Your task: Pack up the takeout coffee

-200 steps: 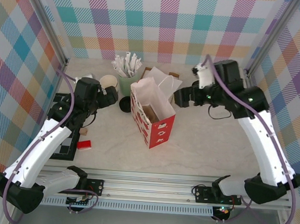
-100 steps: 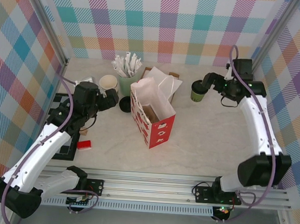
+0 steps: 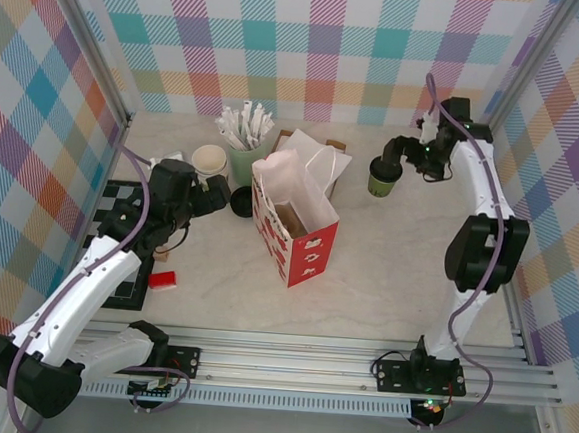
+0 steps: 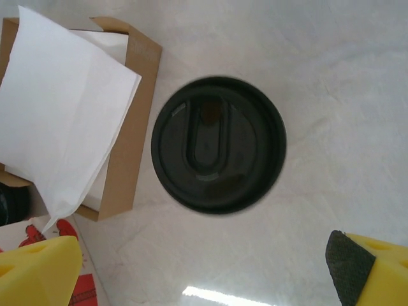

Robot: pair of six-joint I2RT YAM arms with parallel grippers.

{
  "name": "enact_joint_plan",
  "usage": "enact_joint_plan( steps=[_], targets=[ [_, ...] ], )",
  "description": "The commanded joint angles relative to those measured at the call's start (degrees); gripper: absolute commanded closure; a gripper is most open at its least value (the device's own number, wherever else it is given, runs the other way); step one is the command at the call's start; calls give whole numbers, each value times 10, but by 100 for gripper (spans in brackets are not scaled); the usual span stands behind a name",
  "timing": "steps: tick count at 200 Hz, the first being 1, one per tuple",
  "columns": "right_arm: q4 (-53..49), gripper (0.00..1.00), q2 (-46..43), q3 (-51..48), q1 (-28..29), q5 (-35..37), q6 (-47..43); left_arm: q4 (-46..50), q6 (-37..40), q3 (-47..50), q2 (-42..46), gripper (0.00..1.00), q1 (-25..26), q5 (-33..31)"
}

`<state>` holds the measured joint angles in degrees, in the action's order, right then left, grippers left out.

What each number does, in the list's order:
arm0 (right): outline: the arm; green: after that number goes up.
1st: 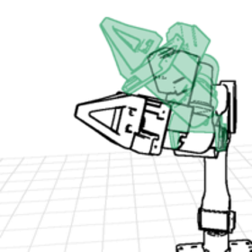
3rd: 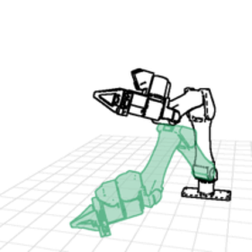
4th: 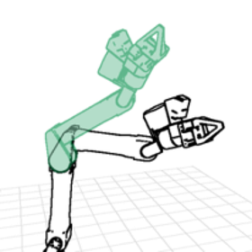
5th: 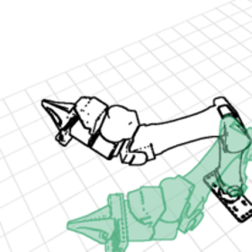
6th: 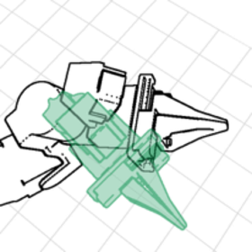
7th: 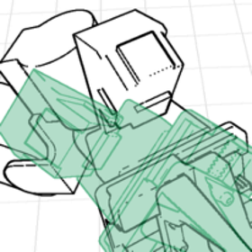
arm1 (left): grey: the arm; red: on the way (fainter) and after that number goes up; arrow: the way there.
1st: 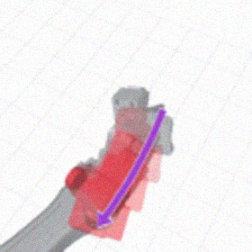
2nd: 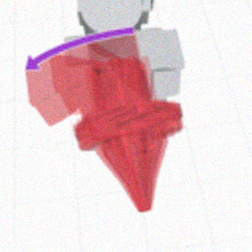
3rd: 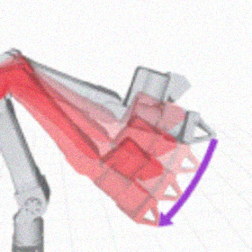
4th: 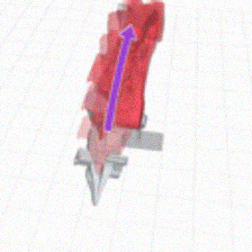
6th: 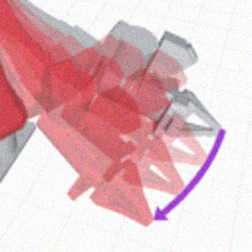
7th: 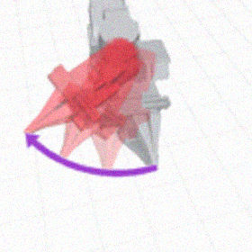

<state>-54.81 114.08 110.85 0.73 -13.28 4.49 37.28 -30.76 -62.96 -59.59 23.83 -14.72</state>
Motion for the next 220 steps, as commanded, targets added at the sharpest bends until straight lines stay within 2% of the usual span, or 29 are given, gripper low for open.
enact_joint_plan(
  steps=[1,15,36,76,145,220],
  targets=[
    [-55,0,52,66,32,59,-44,-4,-20,-3,-5,0,-9,-23],
    [-86,0,91,118,37,101,-31,0,-23,-4,-7,0,-9,-27],
    [-114,0,122,167,40,124,-24,8,-21,-6,-10,0,-9,-32],
    [-121,0,135,173,46,87,-39,19,-12,-10,-15,0,-9,-45],
    [-146,0,180,218,56,133,-35,25,-3,-15,-29,0,-9,-41],
    [-146,1,201,231,57,121,-22,37,4,-19,-41,0,-9,-31]
  ],
)
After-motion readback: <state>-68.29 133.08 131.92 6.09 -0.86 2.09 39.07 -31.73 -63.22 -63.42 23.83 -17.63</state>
